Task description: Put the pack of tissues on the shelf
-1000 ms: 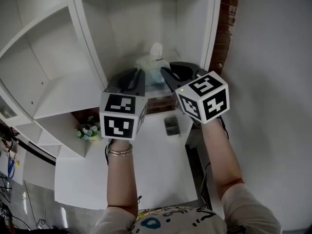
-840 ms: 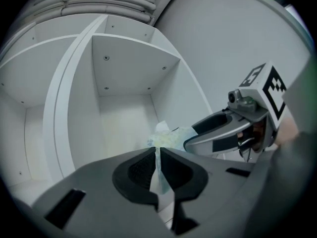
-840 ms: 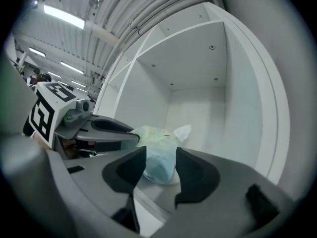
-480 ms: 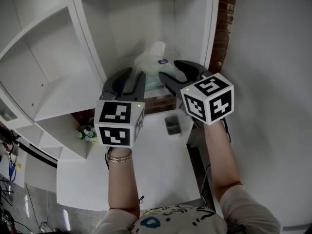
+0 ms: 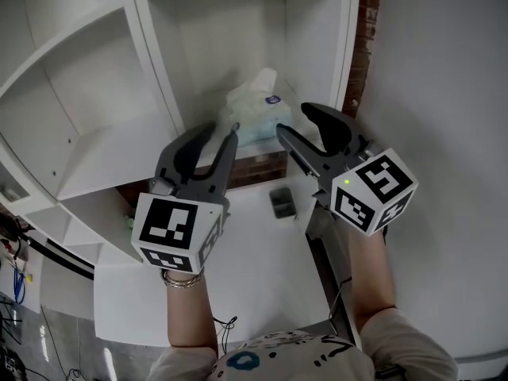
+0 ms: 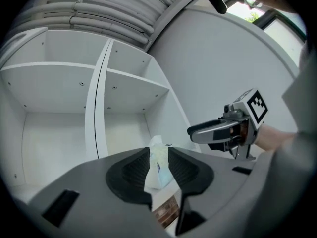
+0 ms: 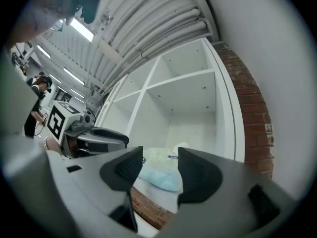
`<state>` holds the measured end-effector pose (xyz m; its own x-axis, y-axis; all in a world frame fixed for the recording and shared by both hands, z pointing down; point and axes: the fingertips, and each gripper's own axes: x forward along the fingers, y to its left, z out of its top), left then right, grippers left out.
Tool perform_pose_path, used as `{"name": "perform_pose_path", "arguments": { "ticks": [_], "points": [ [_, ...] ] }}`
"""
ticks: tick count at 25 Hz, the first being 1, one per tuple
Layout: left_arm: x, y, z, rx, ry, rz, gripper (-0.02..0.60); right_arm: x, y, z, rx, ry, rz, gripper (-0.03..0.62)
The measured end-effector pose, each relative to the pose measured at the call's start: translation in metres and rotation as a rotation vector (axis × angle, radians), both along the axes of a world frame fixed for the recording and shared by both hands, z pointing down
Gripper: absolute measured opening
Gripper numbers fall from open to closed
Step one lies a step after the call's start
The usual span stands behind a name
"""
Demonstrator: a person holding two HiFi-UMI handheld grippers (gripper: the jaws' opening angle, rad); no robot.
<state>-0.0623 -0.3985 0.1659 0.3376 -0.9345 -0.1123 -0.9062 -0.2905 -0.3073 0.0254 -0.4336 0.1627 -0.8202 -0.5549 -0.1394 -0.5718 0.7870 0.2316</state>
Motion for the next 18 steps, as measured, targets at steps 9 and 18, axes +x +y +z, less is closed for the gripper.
{"name": "perform_pose_path", "arguments": {
  "ticks": [9,18],
  "points": [
    [-0.010,0.041,0.036,-0.009,0.052,0.155,0.030,-0.027,0.059,0.032,-0.042,-0.039,-0.195,0.184],
    [-0.010,0.096,0.109,-0.101,0.068,0.308,0.018,-0.041,0.116,0.088,-0.083,-0.039,-0.330,0.059]
  ]
}}
